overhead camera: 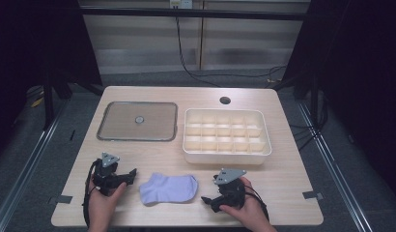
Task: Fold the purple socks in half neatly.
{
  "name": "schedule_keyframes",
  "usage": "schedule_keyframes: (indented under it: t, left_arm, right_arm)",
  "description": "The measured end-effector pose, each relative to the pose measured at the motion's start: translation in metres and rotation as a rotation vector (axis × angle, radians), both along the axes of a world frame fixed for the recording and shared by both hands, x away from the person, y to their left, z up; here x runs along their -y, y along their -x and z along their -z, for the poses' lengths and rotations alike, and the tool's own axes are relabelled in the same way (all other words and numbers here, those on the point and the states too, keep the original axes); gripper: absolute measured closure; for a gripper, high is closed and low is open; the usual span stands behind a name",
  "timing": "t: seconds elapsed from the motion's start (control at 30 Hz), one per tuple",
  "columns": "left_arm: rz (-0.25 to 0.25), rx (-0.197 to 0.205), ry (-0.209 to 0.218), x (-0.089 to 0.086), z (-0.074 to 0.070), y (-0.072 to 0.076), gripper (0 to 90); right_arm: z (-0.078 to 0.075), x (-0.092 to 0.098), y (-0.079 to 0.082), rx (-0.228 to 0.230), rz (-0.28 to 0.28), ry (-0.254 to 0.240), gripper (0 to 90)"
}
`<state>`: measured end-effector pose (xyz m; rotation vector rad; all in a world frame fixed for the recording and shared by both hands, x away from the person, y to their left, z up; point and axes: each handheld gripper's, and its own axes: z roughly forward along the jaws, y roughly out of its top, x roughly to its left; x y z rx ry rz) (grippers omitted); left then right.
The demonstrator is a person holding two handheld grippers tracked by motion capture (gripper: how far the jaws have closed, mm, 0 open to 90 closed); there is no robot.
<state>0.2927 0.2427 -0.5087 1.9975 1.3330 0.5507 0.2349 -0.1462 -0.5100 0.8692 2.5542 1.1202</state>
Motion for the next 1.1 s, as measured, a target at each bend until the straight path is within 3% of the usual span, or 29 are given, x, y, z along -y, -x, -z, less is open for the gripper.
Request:
schedule_keyframes:
  t: [0.87,0.93,1.0,1.07,1.1]
  left_arm:
    - [0.012,-0.001,-0.003,-0.0007,-0.0001,-0.0007,14.5]
    - [0.009,0.001,-0.001,-0.0004,0.0000,-0.0009,14.5]
    - [0.014,-0.001,-0.001,-0.0009,-0.0001,-0.0010,14.6]
    - [0.015,0.000,0.001,-0.0011,0.0000,-0.0010,14.8]
    - [0.015,0.002,0.000,-0.0013,-0.0001,-0.0010,14.9]
  right_arm:
    - [-0.0003,0.0002,0.0003,0.000,-0.003,-0.002,15.5]
    - [-0.0007,0.0005,0.0011,0.008,-0.010,-0.001,21.3]
    - [-0.0014,0.0020,0.0027,0.016,-0.026,-0.024,37.2]
    - [-0.0019,0.0023,0.0032,0.017,-0.023,-0.027,40.7]
    - [-0.0020,0.0030,0.0030,0.023,-0.016,-0.028,47.0]
